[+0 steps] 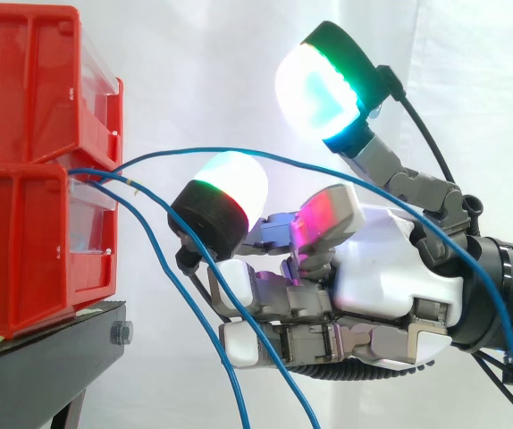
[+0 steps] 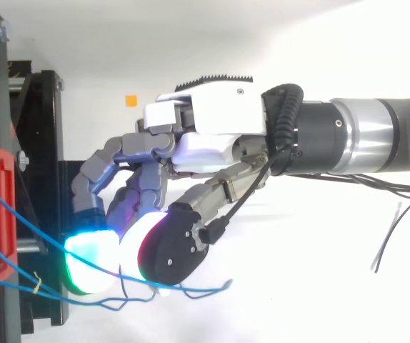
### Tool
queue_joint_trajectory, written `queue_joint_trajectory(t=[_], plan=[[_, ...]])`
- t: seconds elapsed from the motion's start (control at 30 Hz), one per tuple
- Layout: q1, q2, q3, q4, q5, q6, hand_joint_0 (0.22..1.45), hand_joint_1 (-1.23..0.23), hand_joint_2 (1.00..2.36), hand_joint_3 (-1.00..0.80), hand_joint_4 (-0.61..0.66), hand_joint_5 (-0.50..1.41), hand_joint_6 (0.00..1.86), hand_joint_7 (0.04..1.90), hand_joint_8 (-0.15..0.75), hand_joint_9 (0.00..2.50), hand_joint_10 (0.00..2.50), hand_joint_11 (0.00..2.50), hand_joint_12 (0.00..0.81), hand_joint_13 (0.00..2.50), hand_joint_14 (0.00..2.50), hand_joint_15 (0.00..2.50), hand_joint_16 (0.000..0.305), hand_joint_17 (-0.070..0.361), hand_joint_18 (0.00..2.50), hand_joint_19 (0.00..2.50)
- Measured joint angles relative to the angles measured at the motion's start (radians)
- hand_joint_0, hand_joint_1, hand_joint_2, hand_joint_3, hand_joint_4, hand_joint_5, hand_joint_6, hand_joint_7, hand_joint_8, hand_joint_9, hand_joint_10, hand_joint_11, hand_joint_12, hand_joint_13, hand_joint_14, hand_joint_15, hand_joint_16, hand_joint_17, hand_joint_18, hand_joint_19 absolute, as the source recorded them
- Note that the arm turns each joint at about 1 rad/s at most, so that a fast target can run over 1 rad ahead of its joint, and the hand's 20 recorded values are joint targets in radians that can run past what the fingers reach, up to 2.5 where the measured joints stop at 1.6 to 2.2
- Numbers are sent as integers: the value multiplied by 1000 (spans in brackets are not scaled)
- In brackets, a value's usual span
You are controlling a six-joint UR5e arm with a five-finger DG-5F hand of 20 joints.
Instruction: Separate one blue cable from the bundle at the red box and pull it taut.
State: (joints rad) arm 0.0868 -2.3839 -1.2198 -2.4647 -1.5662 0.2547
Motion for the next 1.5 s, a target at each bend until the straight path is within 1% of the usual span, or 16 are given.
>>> queue_joint_trajectory(t=[0.13,0.33,0.5,0.63,0.7,0.8,1.03,1.3,1.5], plan=[[0,0,0,0,0,0,537,-614,1000,-498,306,-239,834,873,509,1177,8,204,404,822,14,330,68,153,628,522],[0,0,0,1,0,0,537,-614,1000,-497,302,-239,833,882,517,1124,7,162,403,794,14,319,68,152,626,523],[0,0,0,3,0,0,538,-614,1000,-498,298,-242,835,875,503,1049,6,161,408,771,13,317,67,152,620,524],[0,0,0,6,0,0,538,-613,1000,-494,299,-242,836,870,492,1102,9,223,409,766,14,323,67,152,616,524],[0,0,0,7,0,0,541,-610,1000,-493,300,-243,836,872,481,1177,13,333,409,764,14,327,67,151,612,516],[0,0,0,9,0,0,541,-608,1001,-490,299,-244,836,871,474,1220,16,435,411,766,14,322,67,151,611,526],[-1,-1,0,10,0,0,543,-606,1000,-490,291,-246,837,873,465,1223,18,475,413,768,14,339,67,151,609,534],[-16,-2,-1,-8,-17,-6,545,-604,1000,-489,286,-247,838,863,458,1215,18,503,414,766,15,344,67,150,613,536],[-24,-3,-1,-16,-23,-9,546,-602,1001,-490,287,-247,838,862,456,1221,19,532,416,766,15,344,67,150,614,545]])
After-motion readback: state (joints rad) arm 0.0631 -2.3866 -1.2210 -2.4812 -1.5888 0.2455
